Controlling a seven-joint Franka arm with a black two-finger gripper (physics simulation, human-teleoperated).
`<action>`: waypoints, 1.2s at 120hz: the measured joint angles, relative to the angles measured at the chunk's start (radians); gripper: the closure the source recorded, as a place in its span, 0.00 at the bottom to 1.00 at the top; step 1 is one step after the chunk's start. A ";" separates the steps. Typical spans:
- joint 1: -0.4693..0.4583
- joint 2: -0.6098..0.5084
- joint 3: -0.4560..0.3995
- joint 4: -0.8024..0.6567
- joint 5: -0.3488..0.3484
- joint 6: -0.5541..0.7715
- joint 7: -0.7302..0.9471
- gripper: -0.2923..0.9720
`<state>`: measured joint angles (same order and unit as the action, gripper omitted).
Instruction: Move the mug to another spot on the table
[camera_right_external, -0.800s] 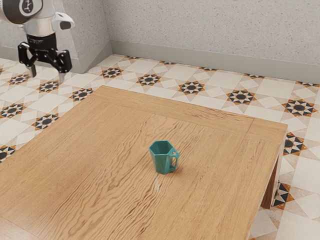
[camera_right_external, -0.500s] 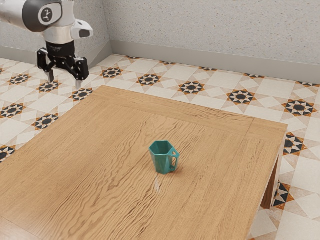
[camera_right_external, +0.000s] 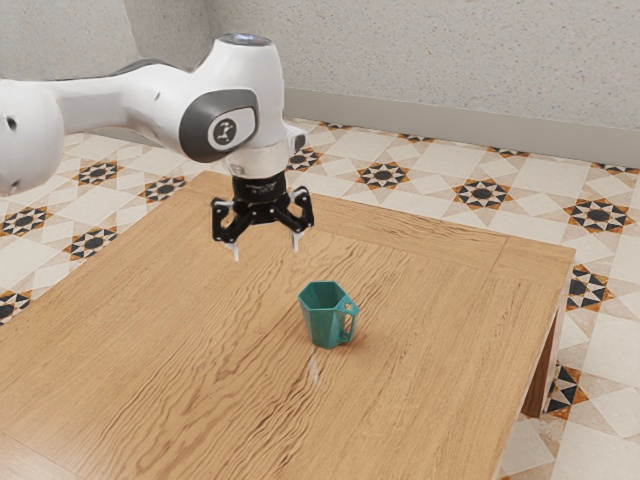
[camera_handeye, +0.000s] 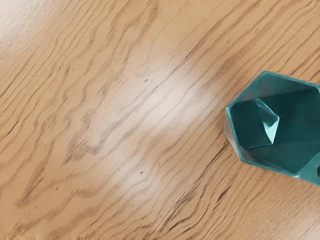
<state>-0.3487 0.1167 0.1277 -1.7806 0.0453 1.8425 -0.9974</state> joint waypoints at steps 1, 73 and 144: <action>-0.003 0.004 0.000 0.000 -0.001 0.003 -0.013 0.23; -0.108 0.237 0.000 0.093 -0.005 0.147 -0.678 0.23; -0.090 0.366 -0.005 0.149 -0.003 0.267 -0.763 0.23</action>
<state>-0.4387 0.4824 0.1227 -1.6312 0.0428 2.1097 -1.7602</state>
